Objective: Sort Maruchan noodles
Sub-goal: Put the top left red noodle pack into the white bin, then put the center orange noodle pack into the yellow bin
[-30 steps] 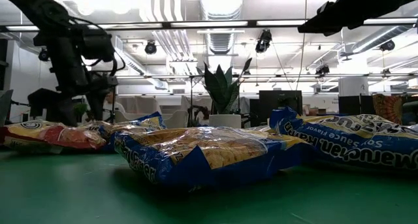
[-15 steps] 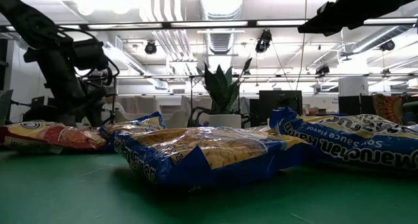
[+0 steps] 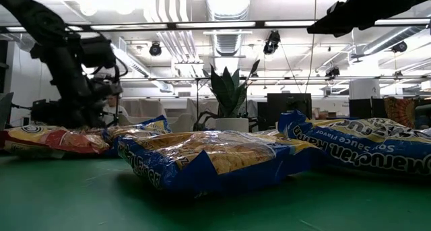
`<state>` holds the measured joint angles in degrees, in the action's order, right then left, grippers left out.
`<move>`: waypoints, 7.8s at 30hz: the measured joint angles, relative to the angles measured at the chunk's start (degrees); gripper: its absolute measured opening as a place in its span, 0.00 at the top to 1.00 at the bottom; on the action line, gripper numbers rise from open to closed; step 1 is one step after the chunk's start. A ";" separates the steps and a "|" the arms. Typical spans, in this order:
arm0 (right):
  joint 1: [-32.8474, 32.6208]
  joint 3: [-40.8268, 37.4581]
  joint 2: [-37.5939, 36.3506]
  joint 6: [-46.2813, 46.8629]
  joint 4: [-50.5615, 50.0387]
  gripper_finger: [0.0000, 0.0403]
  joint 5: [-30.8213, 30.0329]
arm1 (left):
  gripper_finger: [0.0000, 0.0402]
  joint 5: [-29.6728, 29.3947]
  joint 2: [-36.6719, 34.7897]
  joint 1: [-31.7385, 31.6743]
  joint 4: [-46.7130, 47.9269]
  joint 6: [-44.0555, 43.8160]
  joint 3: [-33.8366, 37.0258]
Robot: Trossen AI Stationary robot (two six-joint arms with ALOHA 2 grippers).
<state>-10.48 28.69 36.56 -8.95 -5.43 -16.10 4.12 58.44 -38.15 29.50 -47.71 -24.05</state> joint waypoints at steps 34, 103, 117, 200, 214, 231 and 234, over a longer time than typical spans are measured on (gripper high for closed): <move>0.00 0.00 0.00 0.37 -0.26 0.60 -0.02 | 0.95 -44.61 25.54 12.12 25.06 9.99 -47.02; 0.00 0.00 0.02 11.08 0.07 0.60 -1.14 | 0.62 -52.55 43.80 29.24 39.75 14.64 -63.19; -0.02 -0.98 9.97 44.33 -8.12 0.63 4.10 | 0.79 -18.01 43.77 49.79 -8.88 60.64 -58.98; 22.64 3.74 34.92 36.83 -3.63 0.67 32.25 | 1.00 -14.14 66.66 43.12 -42.98 50.48 -49.37; 22.47 3.67 30.92 38.60 -3.20 0.83 32.79 | 1.00 -16.72 54.68 43.12 -26.78 57.05 -49.26; 21.22 15.45 25.38 42.69 -11.68 0.86 31.57 | 1.00 -25.82 24.96 42.18 -31.08 68.17 -36.27; 21.39 21.33 25.76 41.56 -18.77 0.87 28.86 | 1.00 -27.70 21.48 42.14 -35.52 66.58 -31.85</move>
<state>10.91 50.02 62.31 32.61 -24.21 12.77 -23.58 79.92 3.99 -6.01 18.87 -55.90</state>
